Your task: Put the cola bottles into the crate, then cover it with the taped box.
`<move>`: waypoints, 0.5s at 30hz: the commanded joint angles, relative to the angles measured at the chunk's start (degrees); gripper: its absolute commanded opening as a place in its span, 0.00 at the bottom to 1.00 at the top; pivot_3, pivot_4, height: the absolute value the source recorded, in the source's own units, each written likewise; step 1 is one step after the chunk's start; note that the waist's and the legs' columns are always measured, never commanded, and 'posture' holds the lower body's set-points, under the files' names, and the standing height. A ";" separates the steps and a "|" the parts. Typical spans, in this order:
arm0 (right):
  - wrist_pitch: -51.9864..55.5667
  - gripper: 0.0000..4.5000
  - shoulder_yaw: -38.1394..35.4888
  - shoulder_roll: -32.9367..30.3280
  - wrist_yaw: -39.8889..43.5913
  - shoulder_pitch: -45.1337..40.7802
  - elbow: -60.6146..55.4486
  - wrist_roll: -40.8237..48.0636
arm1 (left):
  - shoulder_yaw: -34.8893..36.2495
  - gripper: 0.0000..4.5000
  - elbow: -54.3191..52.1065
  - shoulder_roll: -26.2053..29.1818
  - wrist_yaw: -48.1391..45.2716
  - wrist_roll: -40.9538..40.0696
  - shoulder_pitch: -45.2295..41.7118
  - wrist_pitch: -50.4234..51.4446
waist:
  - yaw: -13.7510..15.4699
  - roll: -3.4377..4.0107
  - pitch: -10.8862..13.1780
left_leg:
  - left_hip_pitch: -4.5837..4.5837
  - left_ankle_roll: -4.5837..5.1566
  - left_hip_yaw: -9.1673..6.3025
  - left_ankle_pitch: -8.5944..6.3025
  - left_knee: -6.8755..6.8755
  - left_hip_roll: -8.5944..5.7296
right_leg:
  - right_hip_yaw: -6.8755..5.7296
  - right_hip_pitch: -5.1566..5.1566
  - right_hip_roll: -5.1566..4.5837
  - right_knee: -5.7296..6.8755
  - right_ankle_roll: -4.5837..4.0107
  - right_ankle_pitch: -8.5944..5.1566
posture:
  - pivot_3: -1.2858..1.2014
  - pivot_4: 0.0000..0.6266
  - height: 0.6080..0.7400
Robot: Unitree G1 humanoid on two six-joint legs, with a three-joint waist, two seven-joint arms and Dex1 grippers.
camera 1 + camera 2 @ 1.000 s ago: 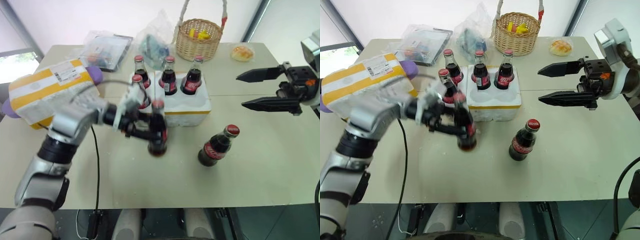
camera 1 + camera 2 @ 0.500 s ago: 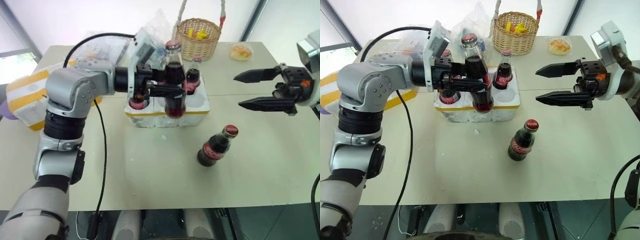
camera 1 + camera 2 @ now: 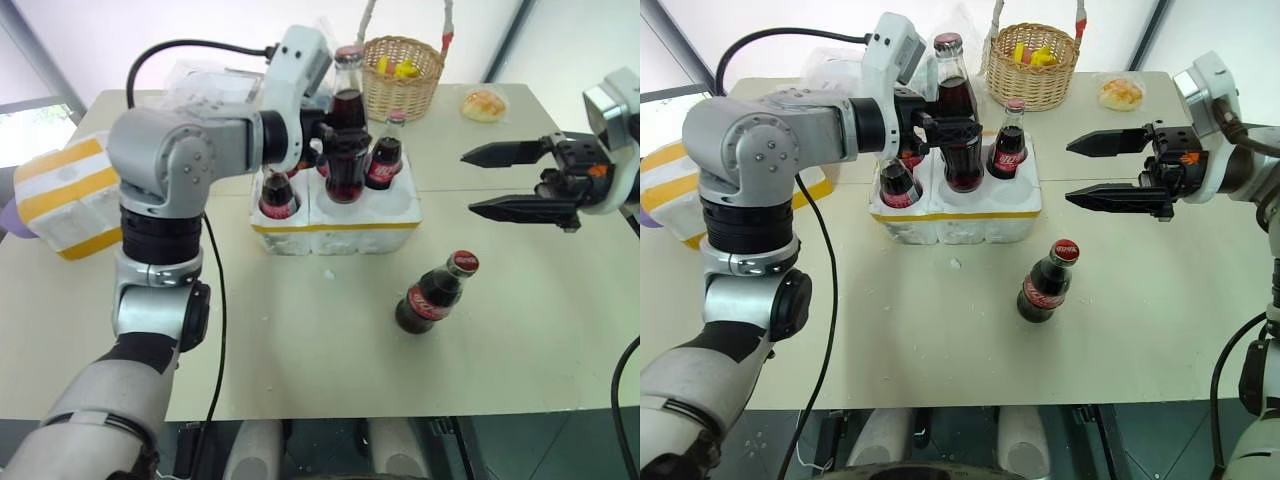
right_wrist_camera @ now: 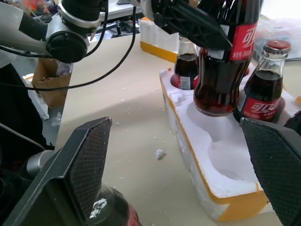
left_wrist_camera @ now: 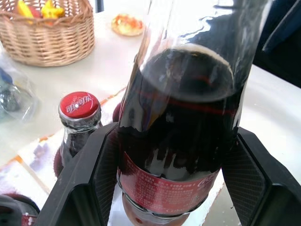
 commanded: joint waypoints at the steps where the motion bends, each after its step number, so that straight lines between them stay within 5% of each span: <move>1: -0.56 1.00 -1.88 0.01 -0.50 -0.63 -0.62 0.20 | 1.02 0.57 -4.02 -0.19 2.17 0.52 -1.41 0.27 | -0.01 0.00 0.00 | 0.00 0.00 0.00 0.00 0.00 0.00 | 0.00 0.00 0.00 0.00 0.00 0.00 | 0.52 0.24 0.98; 15: -2.27 1.00 -2.24 -0.21 -1.65 0.36 -0.85 -0.72 | -10.24 0.57 -7.19 -0.64 4.96 6.24 5.05 -1.10 | -0.11 0.00 0.00 | 0.02 -0.01 0.01 0.00 -0.02 -0.01 | 0.01 0.00 0.00 -0.01 0.00 0.00 | 0.52 0.24 0.98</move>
